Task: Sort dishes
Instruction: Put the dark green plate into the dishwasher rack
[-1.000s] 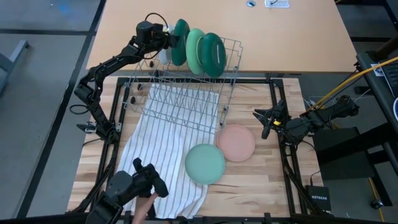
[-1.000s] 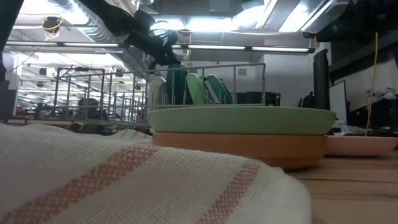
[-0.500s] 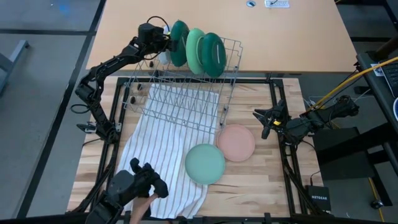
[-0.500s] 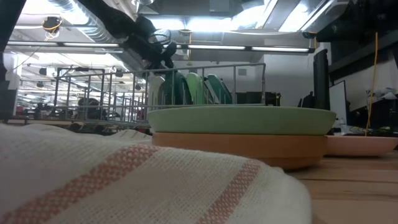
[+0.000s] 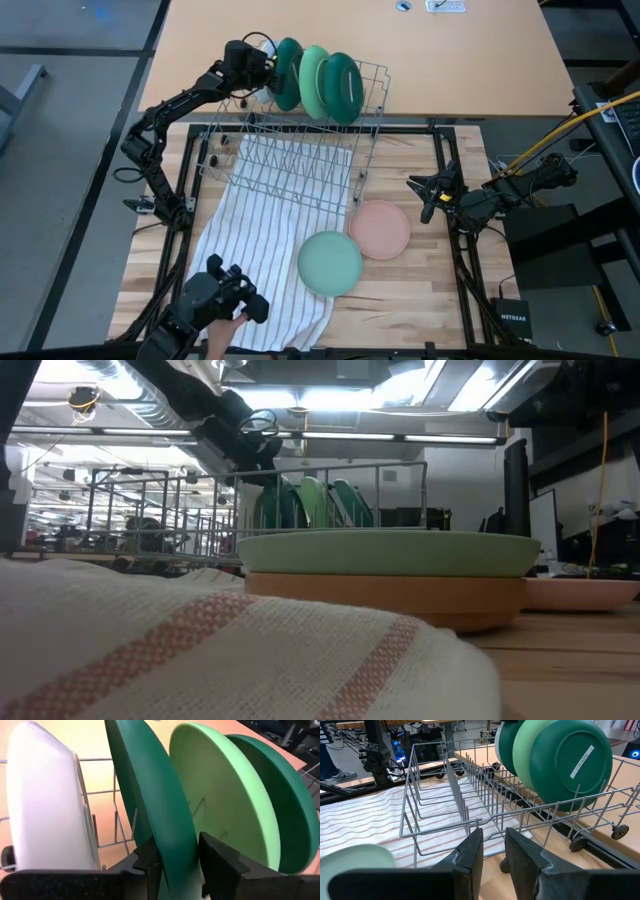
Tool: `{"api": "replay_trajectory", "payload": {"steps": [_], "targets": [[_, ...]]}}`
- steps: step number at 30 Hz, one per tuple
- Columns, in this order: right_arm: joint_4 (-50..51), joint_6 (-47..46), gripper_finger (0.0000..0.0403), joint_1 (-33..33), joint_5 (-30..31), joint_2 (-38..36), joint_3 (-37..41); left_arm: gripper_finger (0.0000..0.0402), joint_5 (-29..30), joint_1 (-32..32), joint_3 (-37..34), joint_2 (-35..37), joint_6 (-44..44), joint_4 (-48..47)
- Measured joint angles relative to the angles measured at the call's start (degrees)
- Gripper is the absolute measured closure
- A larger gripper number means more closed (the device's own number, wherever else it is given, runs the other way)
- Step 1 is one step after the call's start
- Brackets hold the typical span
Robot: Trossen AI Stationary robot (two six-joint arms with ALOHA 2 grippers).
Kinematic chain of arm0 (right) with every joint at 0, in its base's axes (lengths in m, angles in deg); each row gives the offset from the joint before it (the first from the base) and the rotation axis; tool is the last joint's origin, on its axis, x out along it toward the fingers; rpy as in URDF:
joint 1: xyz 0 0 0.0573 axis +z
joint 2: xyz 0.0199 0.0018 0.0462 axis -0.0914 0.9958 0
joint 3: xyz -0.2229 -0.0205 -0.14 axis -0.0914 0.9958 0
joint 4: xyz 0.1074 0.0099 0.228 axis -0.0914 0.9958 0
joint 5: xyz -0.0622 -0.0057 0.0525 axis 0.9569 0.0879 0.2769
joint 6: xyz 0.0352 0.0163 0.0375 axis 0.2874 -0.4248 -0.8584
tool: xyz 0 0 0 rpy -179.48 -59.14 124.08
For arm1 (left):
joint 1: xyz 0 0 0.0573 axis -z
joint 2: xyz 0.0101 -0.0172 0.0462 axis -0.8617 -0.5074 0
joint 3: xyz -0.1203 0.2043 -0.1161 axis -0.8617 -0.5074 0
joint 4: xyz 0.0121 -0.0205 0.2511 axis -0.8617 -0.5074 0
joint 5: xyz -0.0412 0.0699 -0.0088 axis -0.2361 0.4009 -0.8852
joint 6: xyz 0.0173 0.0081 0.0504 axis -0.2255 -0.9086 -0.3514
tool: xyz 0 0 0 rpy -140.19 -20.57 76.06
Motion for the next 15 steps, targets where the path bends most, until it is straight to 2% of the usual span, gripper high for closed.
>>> {"api": "replay_trajectory", "payload": {"steps": [15], "targets": [[0.02,0.0,0.0317,0.0,0.0,0.02,0.0,0.0288,0.72,0.0,0.07,0.22,-2.82,0.44]]}}
